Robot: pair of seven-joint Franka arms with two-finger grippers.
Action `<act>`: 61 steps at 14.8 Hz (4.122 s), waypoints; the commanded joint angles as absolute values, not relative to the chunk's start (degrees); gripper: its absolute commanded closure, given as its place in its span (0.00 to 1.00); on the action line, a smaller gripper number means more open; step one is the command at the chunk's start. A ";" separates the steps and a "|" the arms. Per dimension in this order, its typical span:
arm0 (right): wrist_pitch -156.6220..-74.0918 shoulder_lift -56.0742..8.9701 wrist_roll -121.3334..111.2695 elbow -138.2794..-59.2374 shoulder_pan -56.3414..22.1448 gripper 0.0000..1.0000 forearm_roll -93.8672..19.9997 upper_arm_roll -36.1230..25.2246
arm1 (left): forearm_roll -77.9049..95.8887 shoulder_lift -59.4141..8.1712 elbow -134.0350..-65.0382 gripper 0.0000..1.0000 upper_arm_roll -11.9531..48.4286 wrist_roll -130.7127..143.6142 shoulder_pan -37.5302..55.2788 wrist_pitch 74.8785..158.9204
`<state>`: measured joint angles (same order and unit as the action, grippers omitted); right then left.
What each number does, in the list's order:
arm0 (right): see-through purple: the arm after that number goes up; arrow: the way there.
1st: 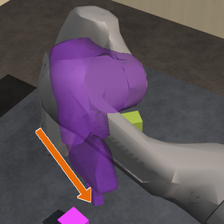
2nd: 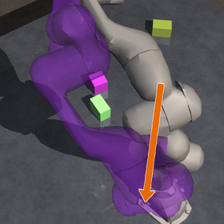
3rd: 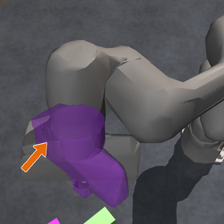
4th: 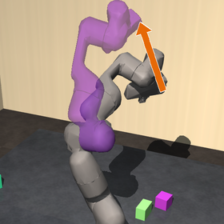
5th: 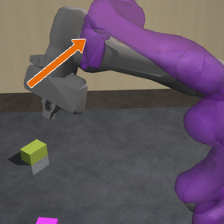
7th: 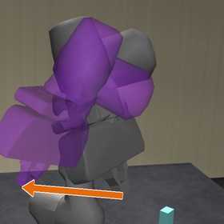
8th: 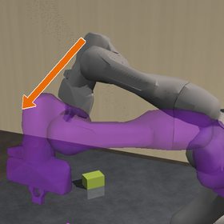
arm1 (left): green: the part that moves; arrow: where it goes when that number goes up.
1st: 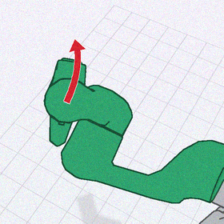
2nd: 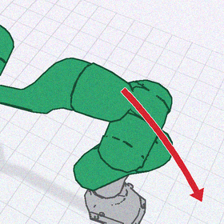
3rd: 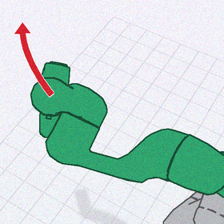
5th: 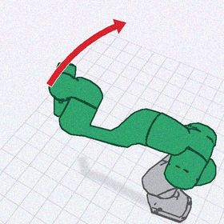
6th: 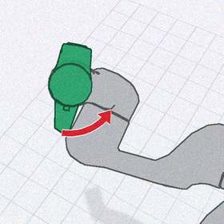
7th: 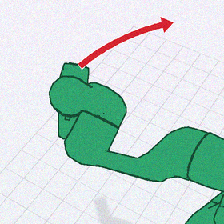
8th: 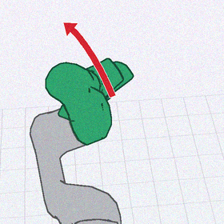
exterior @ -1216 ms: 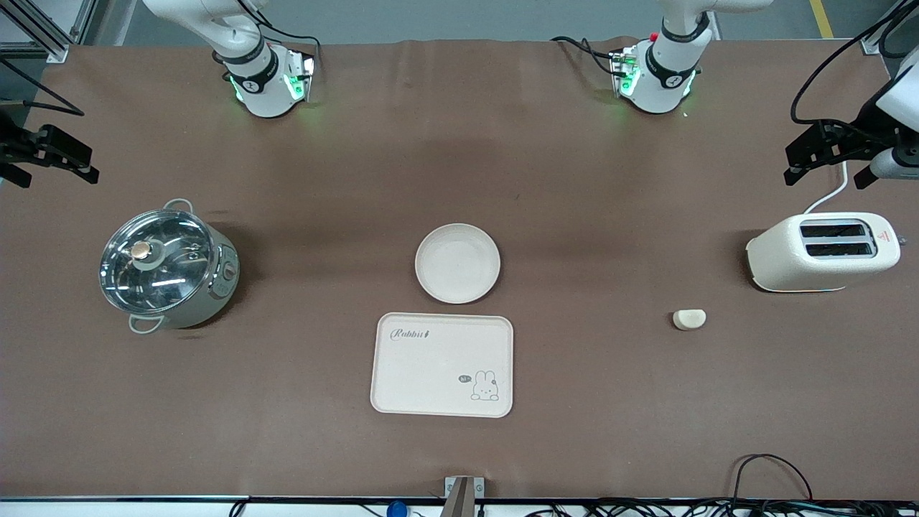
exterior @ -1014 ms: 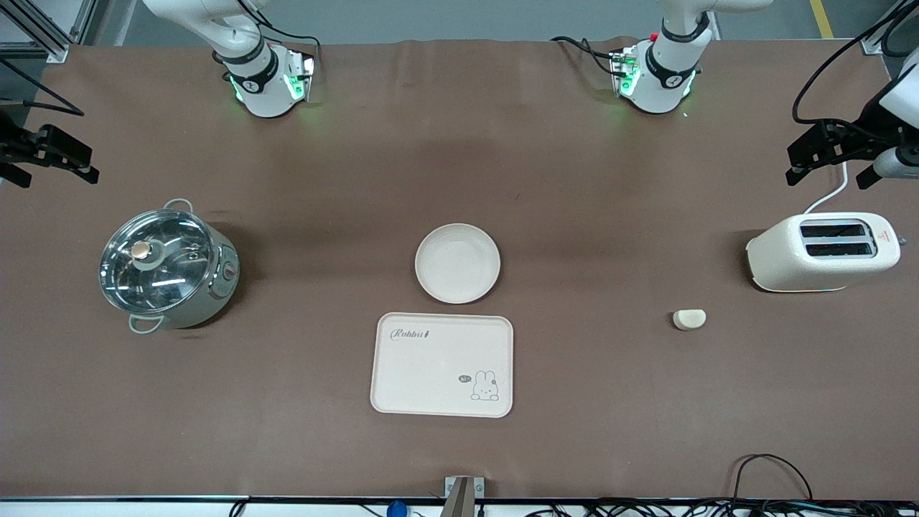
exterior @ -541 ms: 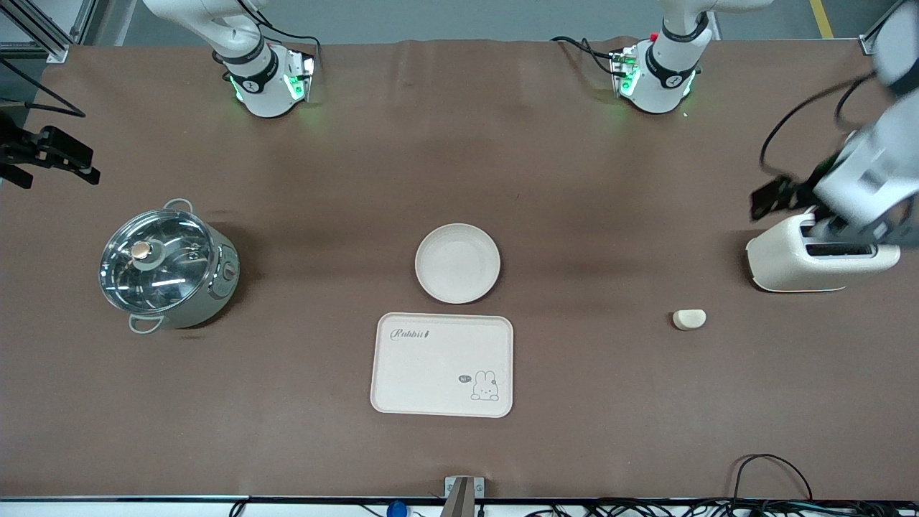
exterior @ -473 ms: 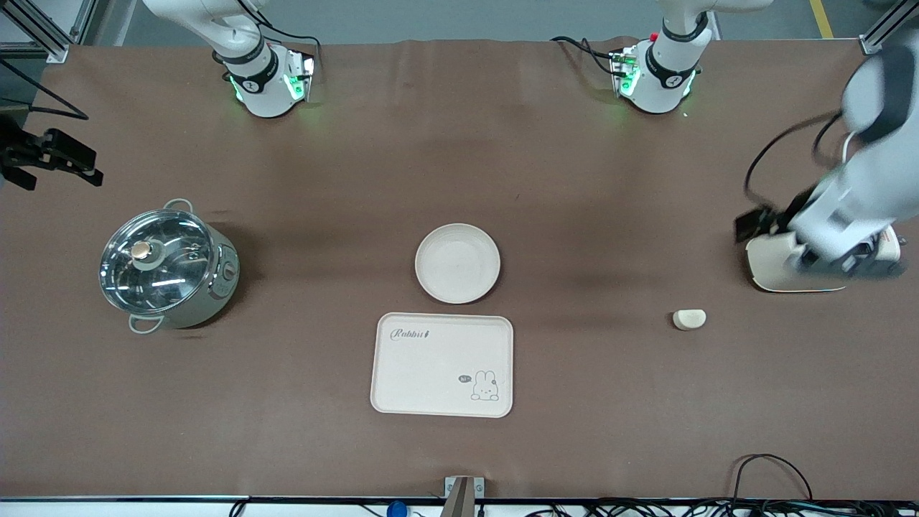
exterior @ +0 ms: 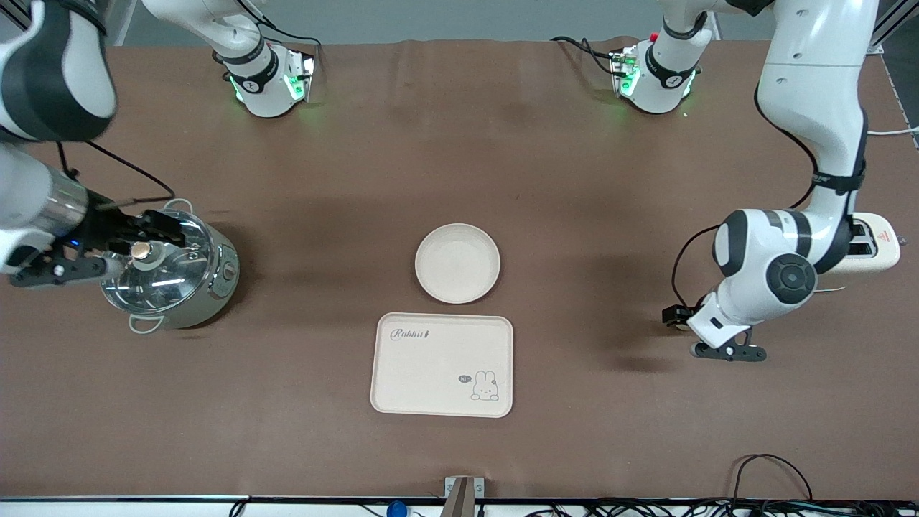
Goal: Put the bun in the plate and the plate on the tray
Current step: 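Reach the left gripper to the cream bun while the right gripper moves out, then close the left gripper on the cream bun and lift it, then carry the bun over the white plate with the left gripper, then open the left gripper to drop the bun onto the plate, then grasp the plate rim with the right gripper while the left gripper withdraws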
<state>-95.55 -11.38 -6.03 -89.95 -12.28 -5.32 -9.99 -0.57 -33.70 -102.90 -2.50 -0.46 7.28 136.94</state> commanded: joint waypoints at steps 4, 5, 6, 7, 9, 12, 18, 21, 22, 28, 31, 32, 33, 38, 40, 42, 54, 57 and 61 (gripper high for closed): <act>-100.45 -17.22 -5.80 -89.56 -15.73 0.00 -8.78 -10.11 | -0.35 -32.16 -108.46 0.17 -2.55 -5.68 5.98 142.90; -101.85 -18.18 -5.71 -89.56 -16.78 0.00 -9.49 -10.11 | -0.26 -32.78 -108.46 0.25 -2.55 -7.97 5.19 143.69; -102.74 -19.15 -5.80 -89.56 -17.40 0.00 -9.93 -10.11 | -0.26 -32.96 -108.46 0.35 -2.29 -9.30 4.05 144.66; -103.18 -20.12 -5.71 -89.47 -17.84 0.00 -10.45 -10.11 | -0.26 -33.39 -108.46 0.46 -1.76 -10.10 3.43 145.10; -104.23 -21.79 -5.71 -89.47 -18.98 0.00 -11.86 -10.11 | 0.26 -33.40 -108.54 0.69 -1.32 -10.55 3.08 145.11; -105.03 -23.64 -5.71 -89.47 -20.12 0.00 -12.83 -10.11 | 0.44 -33.31 -108.54 0.91 -0.09 -10.55 2.64 145.11; -107.14 -26.71 -5.71 -89.47 -22.32 0.00 -16.43 -10.11 | 0.53 -27.61 -107.06 1.00 5.87 -7.75 2.28 138.20; -107.14 -28.38 -5.63 -88.33 -24.16 0.00 -17.22 -10.11 | 0.35 -26.81 -102.67 1.00 13.85 8.29 2.37 128.70; -107.14 -28.82 -5.71 -88.33 -24.52 0.00 -18.79 -10.11 | 0.00 -27.07 -101.96 1.00 17.19 17.14 2.98 127.98; -109.77 -32.34 -5.02 -88.42 -25.93 0.00 -27.32 -10.11 | -6.67 -36.19 -93.09 1.00 20.30 55.60 21.34 128.40; -110.91 -34.19 -4.66 -88.50 -27.51 0.00 -30.14 -10.11 | -7.73 -41.30 -90.89 0.82 19.78 64.49 26.89 131.47; -112.14 -34.45 -4.40 -88.68 -27.60 0.00 -30.84 -10.11 | -8.00 -42.09 -90.70 0.67 19.78 66.25 27.24 131.75; -113.11 -35.41 -4.31 -88.86 -28.03 0.00 -31.37 -10.11 | -8.78 -42.27 -90.70 0.37 19.78 66.70 27.33 131.75; -115.75 -37.70 -4.31 -89.03 -29.88 0.00 -35.76 -10.11 | -12.74 -40.09 -90.62 0.00 19.78 66.98 26.63 130.96; -115.93 -38.14 -4.22 -89.03 -30.93 0.00 -36.39 -10.11 | -14.05 -39.11 -89.31 0.00 19.78 66.62 26.19 128.60; -117.94 -38.67 -3.17 -89.30 -32.34 0.00 -36.65 -10.11 | -17.21 -38.15 -86.32 0.00 19.86 63.40 24.36 121.59; -123.57 -43.33 -5.27 -90.53 -39.63 0.28 -39.46 -10.11 | -8.27 -13.73 -86.22 0.00 20.65 17.94 -3.68 100.75; -123.66 -43.94 -5.36 -90.53 -40.17 0.44 -39.46 -10.11 | -6.16 -9.68 -86.05 0.00 20.56 17.14 -6.13 95.55; -123.57 -44.38 -5.45 -90.44 -40.25 0.64 -39.29 -10.11 | -3.43 -4.40 -86.13 0.00 17.16 12.48 -7.48 89.84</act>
<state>-123.00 -44.46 -4.09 -89.78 -39.79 -38.27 -9.65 -5.30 -7.66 -84.66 19.45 14.72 -7.15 92.16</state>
